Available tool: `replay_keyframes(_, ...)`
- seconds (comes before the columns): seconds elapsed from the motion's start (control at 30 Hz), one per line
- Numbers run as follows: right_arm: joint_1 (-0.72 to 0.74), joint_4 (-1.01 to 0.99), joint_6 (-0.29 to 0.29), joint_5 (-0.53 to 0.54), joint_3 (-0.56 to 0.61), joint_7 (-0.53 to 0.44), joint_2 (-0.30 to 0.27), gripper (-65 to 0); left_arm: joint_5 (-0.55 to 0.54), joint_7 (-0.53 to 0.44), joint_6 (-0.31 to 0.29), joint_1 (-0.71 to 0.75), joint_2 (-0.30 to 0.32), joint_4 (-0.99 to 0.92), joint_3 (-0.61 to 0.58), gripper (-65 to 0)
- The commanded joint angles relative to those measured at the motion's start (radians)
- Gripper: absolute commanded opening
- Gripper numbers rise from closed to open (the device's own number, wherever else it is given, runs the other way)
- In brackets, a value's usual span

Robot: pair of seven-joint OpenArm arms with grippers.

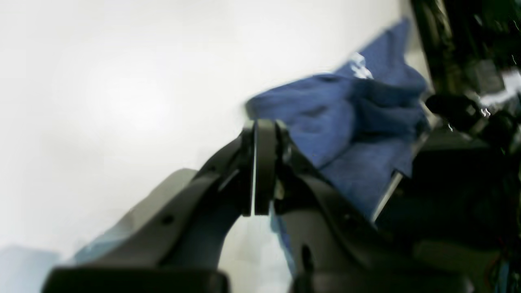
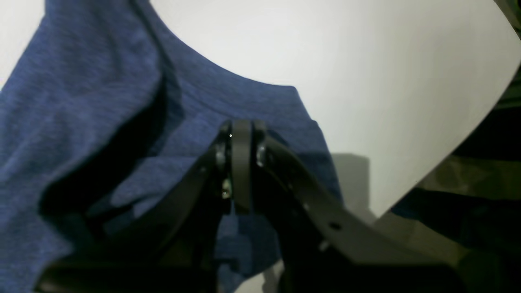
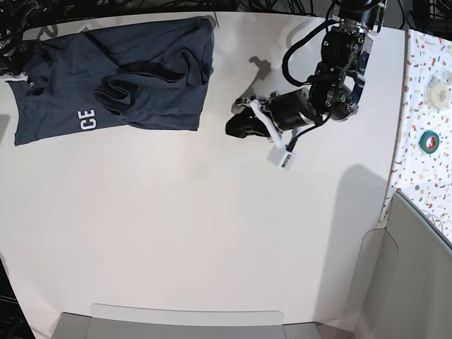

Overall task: Layout the t-shirt on the table in an organized manner, then fold the t-shirt properly
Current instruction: 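Lower the left gripper onto the folded layers and press them flat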

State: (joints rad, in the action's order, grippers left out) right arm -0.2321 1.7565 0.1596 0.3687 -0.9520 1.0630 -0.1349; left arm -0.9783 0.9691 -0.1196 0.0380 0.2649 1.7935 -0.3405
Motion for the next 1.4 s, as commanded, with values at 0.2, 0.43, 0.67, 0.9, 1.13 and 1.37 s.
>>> replay_keyframes(0.2,0.018,0.021,0.004,0.002,-0.005,-0.017,-0.018,-65.0,-0.02,0.0,-0.01,0.049,0.012,0.022,-0.001,-65.0)
replay_keyframes(0.43,0.02,0.021,0.004,0.002,-0.005,-0.017,-0.018,-65.0,0.032,-0.003,-0.009,0.056,0.015,0.022,-0.105,-65.0)
replay_keyframes(0.67,0.018,0.021,0.004,0.002,-0.005,-0.017,-0.018,-65.0,0.186,0.003,0.061,0.013,0.012,0.022,-0.262,-65.0)
replay_keyframes(0.9,0.018,0.021,0.004,0.002,-0.005,-0.017,-0.018,-65.0,0.183,0.003,0.071,-0.016,0.007,0.025,-0.328,-65.0)
replay_keyframes(1.13,0.018,0.02,0.004,0.002,-0.005,-0.017,-0.018,-65.0,0.181,0.004,0.067,-0.023,-0.002,0.09,-0.406,-65.0)
replay_keyframes(1.37,0.018,0.018,0.004,0.002,-0.005,-0.017,-0.016,-65.0,0.181,0.004,0.064,-0.088,-0.002,0.116,-0.561,-65.0)
